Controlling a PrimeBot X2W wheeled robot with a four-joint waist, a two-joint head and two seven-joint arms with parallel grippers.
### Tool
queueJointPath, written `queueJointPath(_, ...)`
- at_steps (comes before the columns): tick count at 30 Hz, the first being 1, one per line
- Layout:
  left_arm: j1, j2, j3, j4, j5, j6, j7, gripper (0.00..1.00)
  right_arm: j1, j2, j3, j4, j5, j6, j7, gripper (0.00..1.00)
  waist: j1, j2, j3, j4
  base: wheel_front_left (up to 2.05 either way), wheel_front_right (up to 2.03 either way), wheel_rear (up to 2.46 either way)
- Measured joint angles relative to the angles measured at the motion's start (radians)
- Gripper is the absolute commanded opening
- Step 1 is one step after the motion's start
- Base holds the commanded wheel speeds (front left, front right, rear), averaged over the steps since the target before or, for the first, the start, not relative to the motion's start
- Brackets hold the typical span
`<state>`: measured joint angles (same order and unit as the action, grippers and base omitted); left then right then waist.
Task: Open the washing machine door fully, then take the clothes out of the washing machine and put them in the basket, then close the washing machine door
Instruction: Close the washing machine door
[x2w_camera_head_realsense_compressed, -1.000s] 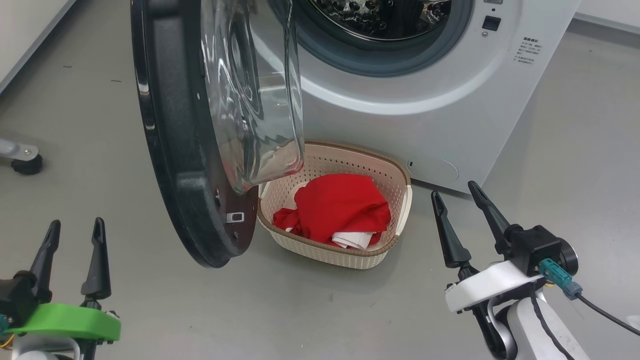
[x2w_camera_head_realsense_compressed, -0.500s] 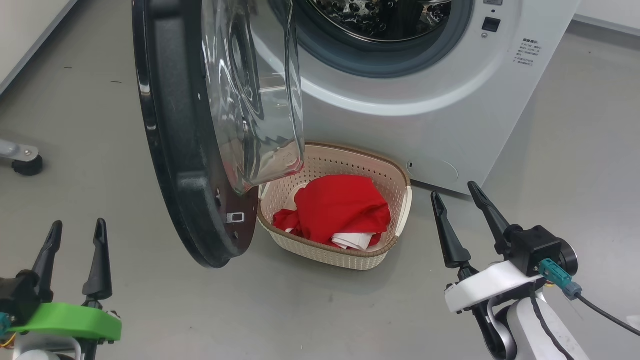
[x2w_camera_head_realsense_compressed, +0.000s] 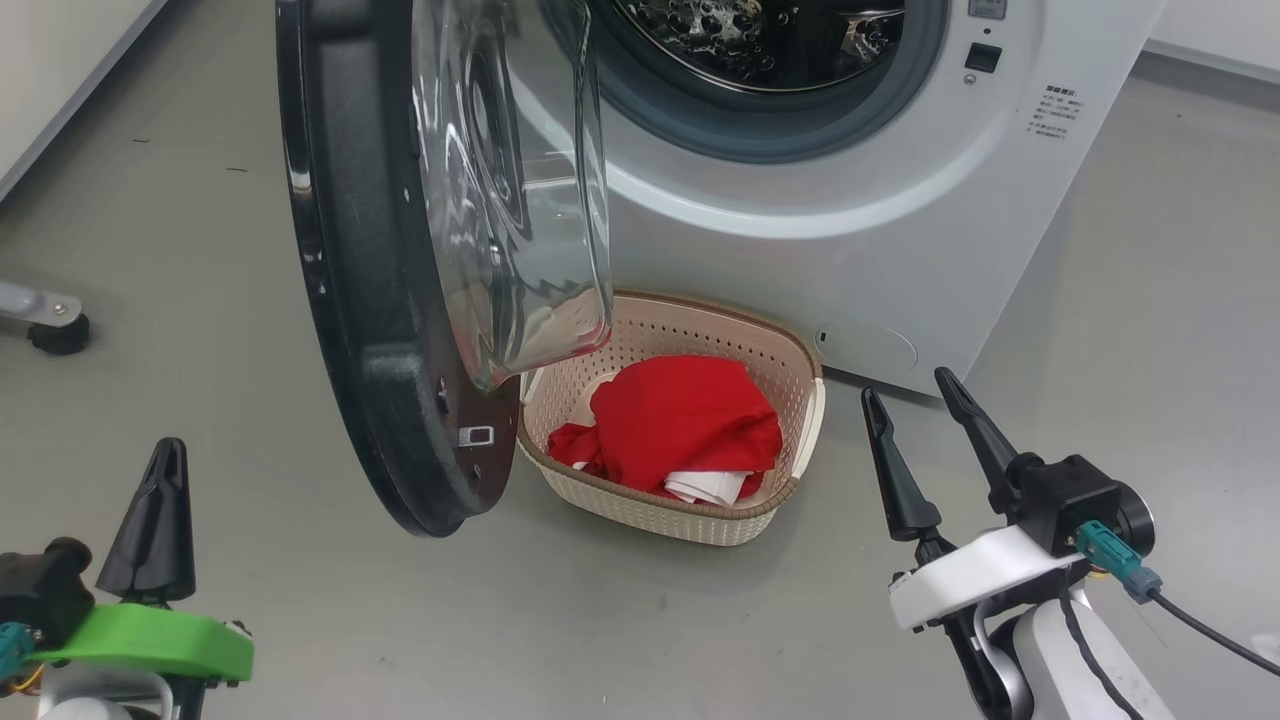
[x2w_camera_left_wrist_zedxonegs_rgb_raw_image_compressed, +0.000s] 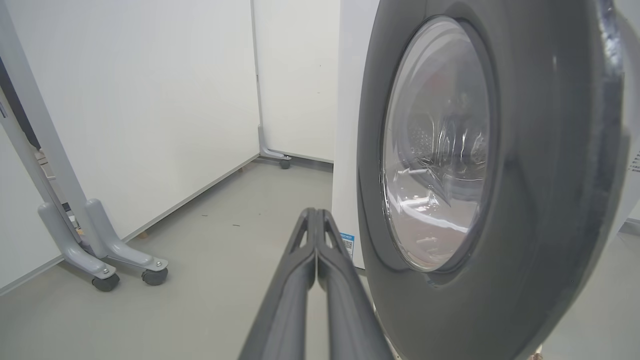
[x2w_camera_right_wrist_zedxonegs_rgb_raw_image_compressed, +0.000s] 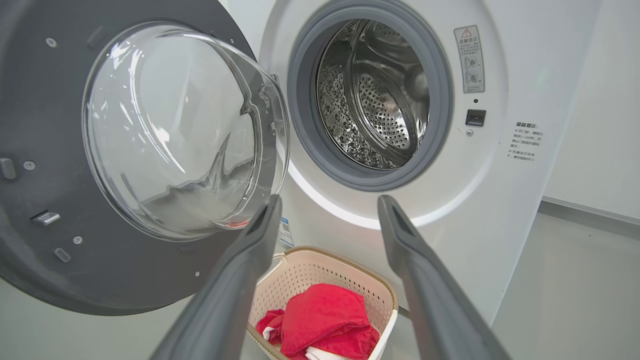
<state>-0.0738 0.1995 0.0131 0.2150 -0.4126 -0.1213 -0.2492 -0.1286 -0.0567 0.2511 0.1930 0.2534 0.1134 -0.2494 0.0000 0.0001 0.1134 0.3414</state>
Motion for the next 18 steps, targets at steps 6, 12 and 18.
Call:
queueJointPath(6, -0.006, -0.009, -0.018, -0.005, -0.062, 0.000, 0.000, 0.00, 0.015, 0.000, 0.007, 0.007, 0.000, 0.000, 0.000, 1.00, 0.0000, 0.0000, -0.004, 0.003, 0.00, 0.00, 0.00)
queueJointPath(12, -0.059, 0.021, -0.014, -0.039, -0.147, 0.000, 0.003, 0.00, 0.015, 0.001, 0.014, 0.009, 0.000, 0.000, 0.000, 1.00, 0.0000, 0.0000, -0.008, 0.007, 0.00, 0.00, 0.00)
queueJointPath(18, -0.131, -0.005, 0.017, -0.084, -0.424, 0.000, 0.111, 0.00, 0.015, 0.001, 0.017, 0.009, 0.000, 0.002, 0.000, 1.00, 0.0000, 0.0000, -0.009, 0.010, 0.00, 0.00, 0.00)
